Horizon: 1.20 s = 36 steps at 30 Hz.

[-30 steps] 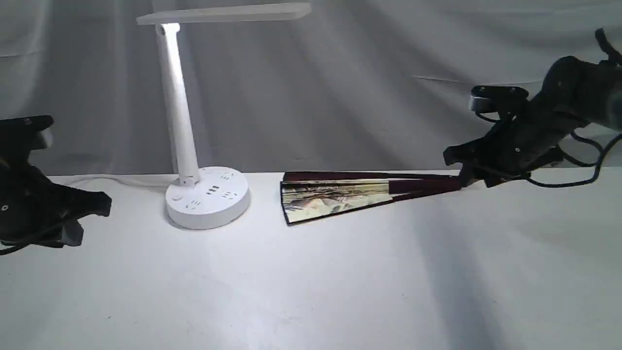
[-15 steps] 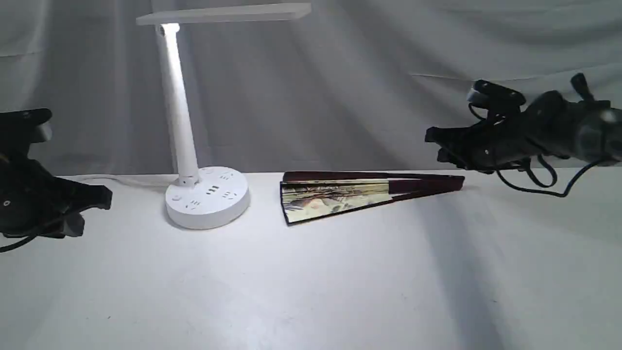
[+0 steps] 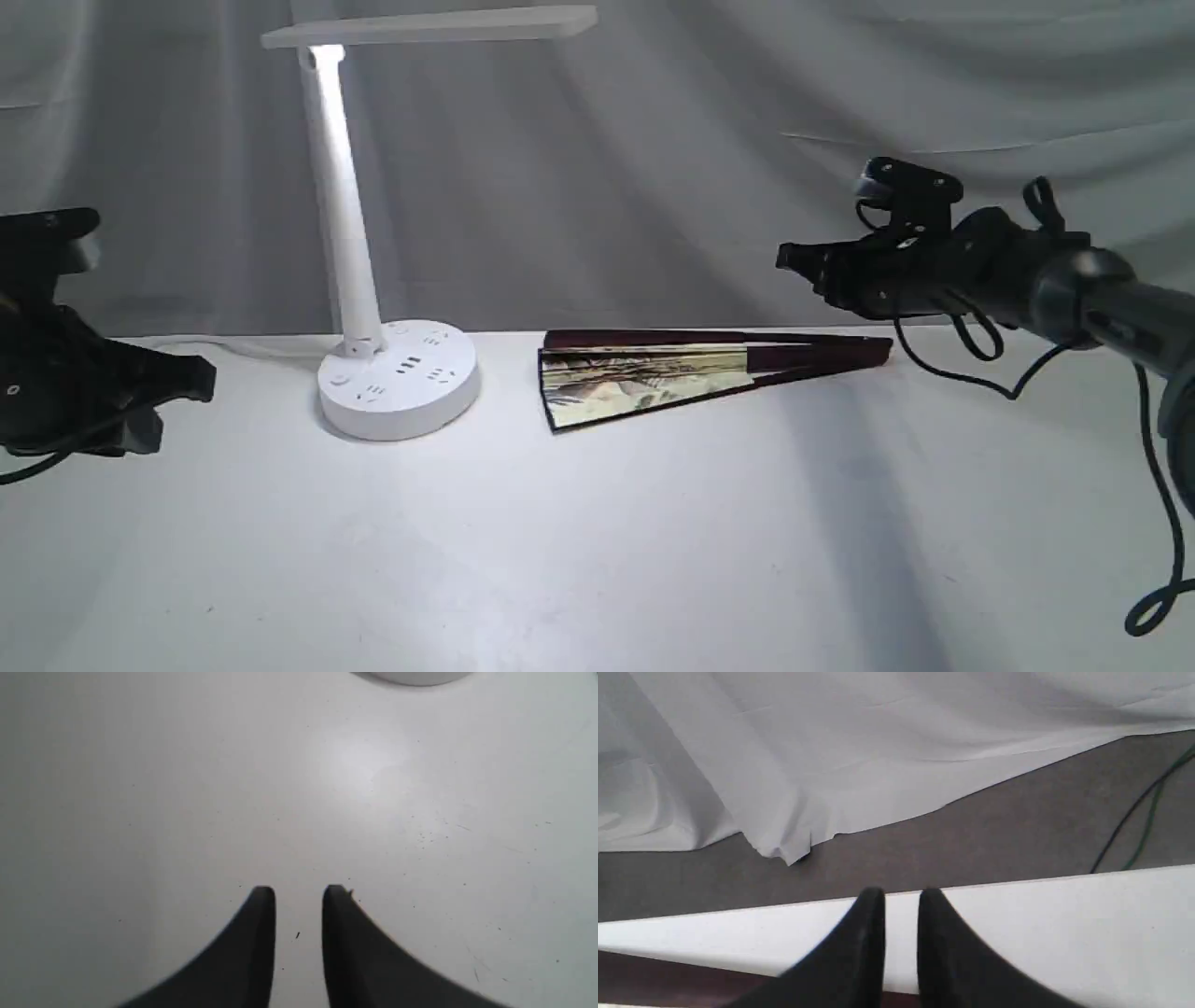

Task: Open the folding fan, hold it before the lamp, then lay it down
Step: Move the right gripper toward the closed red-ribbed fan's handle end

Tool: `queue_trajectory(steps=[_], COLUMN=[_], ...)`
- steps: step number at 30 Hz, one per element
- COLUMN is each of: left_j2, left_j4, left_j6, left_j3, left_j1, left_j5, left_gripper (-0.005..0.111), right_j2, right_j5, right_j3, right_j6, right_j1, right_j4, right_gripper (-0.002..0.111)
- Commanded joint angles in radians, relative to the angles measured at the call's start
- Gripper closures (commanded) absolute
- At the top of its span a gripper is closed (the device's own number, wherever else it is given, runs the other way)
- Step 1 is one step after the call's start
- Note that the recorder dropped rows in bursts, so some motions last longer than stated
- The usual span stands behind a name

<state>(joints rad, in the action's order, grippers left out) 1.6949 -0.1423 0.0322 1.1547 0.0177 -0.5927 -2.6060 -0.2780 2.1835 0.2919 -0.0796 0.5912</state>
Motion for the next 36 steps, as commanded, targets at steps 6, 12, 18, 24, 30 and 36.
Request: queue_trajectory(steps=[6, 12, 18, 24, 30, 36], left_j2=[-0.002, -0.002, -0.002, -0.002, -0.002, -0.002], left_j4=[-0.003, -0.003, -0.003, -0.003, -0.003, -0.003], left_j6=[0.006, 0.006, 0.006, 0.006, 0.006, 0.006], left_j3=[0.008, 0.008, 0.008, 0.008, 0.008, 0.008], left_j1=[0.005, 0.005, 0.005, 0.005, 0.005, 0.005], left_j5=[0.015, 0.012, 0.012, 0.010, 0.001, -0.009], left_gripper=[0.089, 0.089, 0.089, 0.089, 0.089, 0.089], right_j2=[-0.016, -0.016, -0.016, -0.016, -0.016, -0.016], right_j5=[0.090, 0.044, -0.005, -0.006, 0.004, -0.006], right_j3=[0.005, 0.005, 0.005, 0.005, 0.005, 0.005], right_j6=[0.018, 0.020, 0.020, 0.018, 0.018, 0.018], right_j1=[0.023, 0.023, 0.025, 0.025, 0.025, 0.025], right_j4=[-0.024, -0.076, -0.164, -0.190, -0.200, -0.229], right_gripper=[0.095, 0.095, 0.095, 0.095, 0.095, 0.095])
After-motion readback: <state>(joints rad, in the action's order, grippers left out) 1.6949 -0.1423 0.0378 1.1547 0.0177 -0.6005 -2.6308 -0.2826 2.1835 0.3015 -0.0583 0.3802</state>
